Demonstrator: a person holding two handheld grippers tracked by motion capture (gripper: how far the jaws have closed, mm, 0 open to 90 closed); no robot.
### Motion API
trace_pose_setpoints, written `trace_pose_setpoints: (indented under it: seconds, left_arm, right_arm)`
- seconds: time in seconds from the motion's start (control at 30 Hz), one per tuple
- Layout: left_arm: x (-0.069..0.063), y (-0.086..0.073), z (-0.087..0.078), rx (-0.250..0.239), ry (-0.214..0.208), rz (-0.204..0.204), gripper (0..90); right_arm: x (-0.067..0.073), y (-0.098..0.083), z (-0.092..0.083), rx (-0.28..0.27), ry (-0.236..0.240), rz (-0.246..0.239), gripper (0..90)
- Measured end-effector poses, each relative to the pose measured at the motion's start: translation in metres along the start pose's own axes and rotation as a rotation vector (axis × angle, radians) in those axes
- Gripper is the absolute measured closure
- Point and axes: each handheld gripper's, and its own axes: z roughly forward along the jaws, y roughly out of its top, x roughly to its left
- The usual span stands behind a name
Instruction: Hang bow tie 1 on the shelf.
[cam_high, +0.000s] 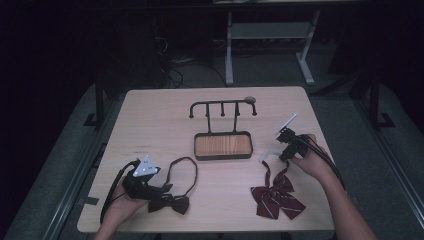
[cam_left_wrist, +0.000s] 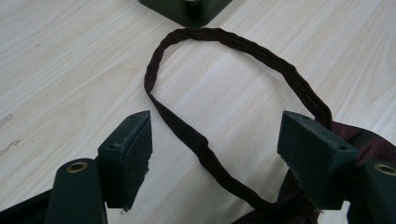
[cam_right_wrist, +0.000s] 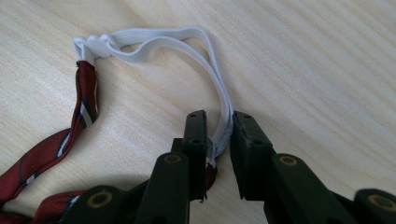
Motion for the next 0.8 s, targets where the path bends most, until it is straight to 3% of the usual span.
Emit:
trace_pose_setpoints:
  seconds: [0.27,0.5,0.8]
  left_arm:
    - [0.0,0.0,0.0,-0.001,-0.003,-0.001,26.8]
    - [0.0,0.0,0.001,0.003,-0.005,0.001,26.8]
    - [-0.001,-0.001,0.002,0.001,-0.007,-0.003,26.8]
  right_arm:
    - [-0.002,-0.001,-0.001,0.004,0.007,0.008,83.7]
    - [-0.004,-0.003,-0.005,-0.006,0.025,0.015,84.6]
    - [0.002,-0.009,-0.023,-0.066,0.083,-0.008,84.9]
